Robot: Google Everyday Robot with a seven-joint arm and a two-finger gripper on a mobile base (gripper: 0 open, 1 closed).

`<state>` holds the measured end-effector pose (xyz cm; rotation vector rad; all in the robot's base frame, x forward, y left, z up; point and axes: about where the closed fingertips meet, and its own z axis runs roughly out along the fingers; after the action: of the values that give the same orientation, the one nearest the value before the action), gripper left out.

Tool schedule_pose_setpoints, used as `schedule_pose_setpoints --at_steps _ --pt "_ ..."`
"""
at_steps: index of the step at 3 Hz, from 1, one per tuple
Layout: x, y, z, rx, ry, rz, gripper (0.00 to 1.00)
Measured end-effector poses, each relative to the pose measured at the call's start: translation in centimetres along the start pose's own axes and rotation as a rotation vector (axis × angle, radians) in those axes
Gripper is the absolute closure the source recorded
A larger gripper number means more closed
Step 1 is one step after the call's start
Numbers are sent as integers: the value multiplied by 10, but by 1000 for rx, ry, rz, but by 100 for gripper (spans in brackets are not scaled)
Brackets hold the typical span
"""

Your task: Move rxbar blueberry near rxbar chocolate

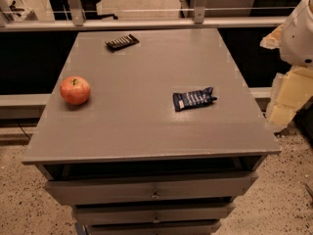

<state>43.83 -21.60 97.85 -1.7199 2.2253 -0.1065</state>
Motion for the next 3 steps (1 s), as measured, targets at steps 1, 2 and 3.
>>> schedule_pose_setpoints --at_steps 1,2,3 --pt "0 0 0 0 0 0 0" --pt "-6 -8 19 -10 -42 -9 0" --pt "-22 -27 68 -50 -129 2 0"
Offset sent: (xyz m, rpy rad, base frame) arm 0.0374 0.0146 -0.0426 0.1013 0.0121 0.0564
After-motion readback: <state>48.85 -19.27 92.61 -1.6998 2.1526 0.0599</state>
